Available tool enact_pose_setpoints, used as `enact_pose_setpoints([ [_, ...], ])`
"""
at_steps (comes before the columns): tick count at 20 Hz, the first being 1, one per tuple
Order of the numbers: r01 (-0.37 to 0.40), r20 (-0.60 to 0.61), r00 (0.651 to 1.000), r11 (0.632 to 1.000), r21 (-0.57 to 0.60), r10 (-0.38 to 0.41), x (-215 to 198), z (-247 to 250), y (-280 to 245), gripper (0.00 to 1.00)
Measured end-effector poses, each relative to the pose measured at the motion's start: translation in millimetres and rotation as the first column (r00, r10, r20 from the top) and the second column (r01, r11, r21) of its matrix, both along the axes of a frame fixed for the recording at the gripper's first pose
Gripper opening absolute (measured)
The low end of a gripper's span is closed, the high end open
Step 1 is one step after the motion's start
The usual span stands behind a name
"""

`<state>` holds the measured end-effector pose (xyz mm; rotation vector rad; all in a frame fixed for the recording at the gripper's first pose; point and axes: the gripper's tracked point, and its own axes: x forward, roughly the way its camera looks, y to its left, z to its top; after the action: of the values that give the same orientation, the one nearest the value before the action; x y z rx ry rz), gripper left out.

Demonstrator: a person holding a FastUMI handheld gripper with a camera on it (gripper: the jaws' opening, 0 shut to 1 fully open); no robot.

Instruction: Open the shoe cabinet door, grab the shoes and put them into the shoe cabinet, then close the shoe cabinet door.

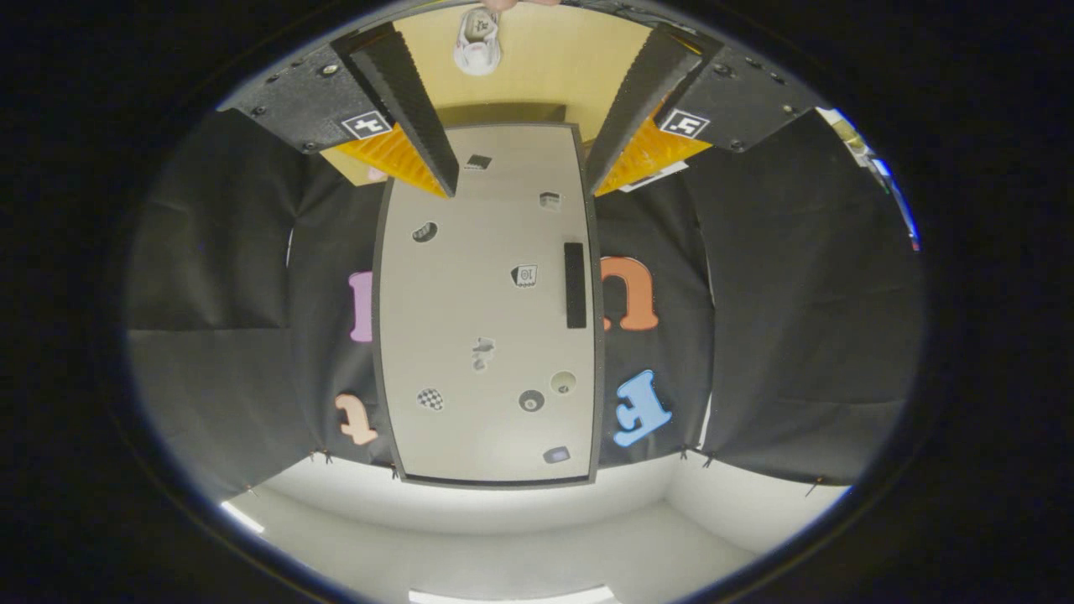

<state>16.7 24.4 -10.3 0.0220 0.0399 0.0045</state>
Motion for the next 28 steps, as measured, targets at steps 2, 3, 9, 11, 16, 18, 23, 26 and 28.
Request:
enact_pose_setpoints([
  [2,-0.001,-0.004,1.0,1.0,-0.004,0.001,0.5,0.3,1.5,1.0],
  [3,-0.003,-0.007,1.0,1.0,-0.005,0.003,0.8,-0.7,2.3,1.0],
  [9,0.007,-0.01,1.0,1.0,-0.003,-0.007,-0.6,2.1,1.3,1.0],
  [11,0.014,-0.014,1.0,1.0,0.0,-0.014,1.1,-0.2,-0.6,1.0],
  [16,0.014,-0.033,0.999,1.0,0.009,-0.014,4.4,-3.0,4.5,1.0],
  [18,0.012,-0.035,0.999,1.0,0.004,-0.012,8.2,-3.9,8.3,1.0],
  [23,0.007,-0.032,0.999,1.0,-0.005,-0.007,33.0,8.4,22.3,1.0],
  [26,0.001,-0.021,1.0,1.0,-0.012,-0.001,56.5,19.2,33.4,1.0],
  [28,-0.002,-0.014,1.0,1.0,-0.019,0.002,73.1,24.7,38.1,1.0],
])
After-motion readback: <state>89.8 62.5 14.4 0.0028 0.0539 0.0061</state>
